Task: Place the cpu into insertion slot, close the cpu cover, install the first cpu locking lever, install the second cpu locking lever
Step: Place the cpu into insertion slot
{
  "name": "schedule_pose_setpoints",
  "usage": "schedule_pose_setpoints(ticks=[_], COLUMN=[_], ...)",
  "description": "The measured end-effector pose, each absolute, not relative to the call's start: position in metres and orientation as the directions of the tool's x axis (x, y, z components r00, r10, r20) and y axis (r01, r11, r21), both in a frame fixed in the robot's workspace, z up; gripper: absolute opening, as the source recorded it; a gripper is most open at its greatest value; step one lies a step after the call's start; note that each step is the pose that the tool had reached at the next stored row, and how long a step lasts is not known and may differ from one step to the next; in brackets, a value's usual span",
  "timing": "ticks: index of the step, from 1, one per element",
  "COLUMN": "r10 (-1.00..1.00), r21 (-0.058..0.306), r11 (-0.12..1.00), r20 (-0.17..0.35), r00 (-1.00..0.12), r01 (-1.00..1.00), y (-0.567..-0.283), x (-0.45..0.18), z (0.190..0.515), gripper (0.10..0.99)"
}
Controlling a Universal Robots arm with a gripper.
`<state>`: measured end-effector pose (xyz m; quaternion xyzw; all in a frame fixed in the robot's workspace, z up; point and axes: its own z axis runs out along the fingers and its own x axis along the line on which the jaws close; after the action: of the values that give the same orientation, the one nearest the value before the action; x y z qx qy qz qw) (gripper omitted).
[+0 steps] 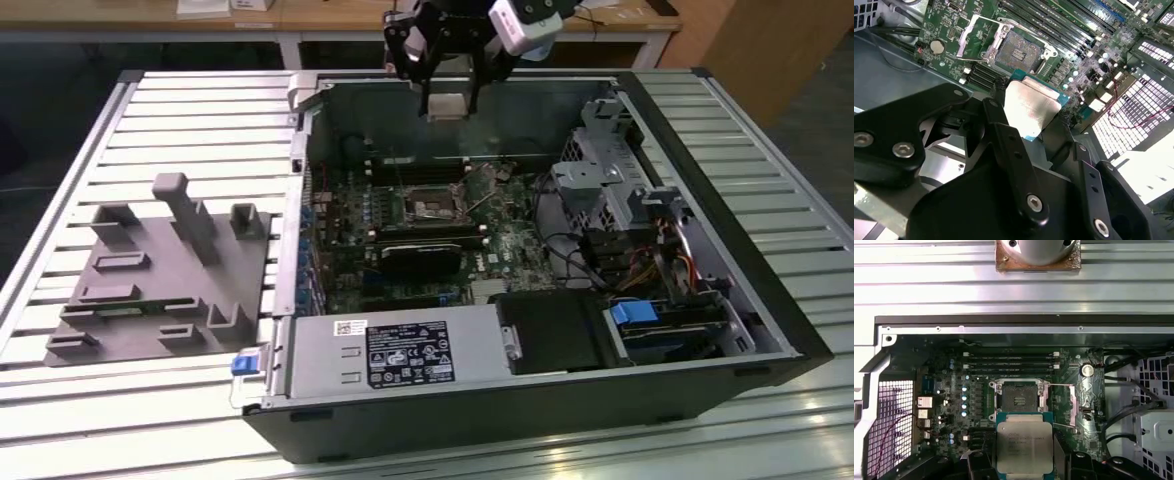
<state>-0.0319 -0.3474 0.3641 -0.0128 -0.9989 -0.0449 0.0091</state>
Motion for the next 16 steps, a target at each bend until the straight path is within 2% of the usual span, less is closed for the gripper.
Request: schedule_pose_setpoints(ticks=[16], r10=[0.025], r21=[0.09], r11=[0.996], r20=[0.019], r00=[-1.0], r01=[0.026], y=[-0.347], x=[-0.033], z=[0.338], gripper=[0.537])
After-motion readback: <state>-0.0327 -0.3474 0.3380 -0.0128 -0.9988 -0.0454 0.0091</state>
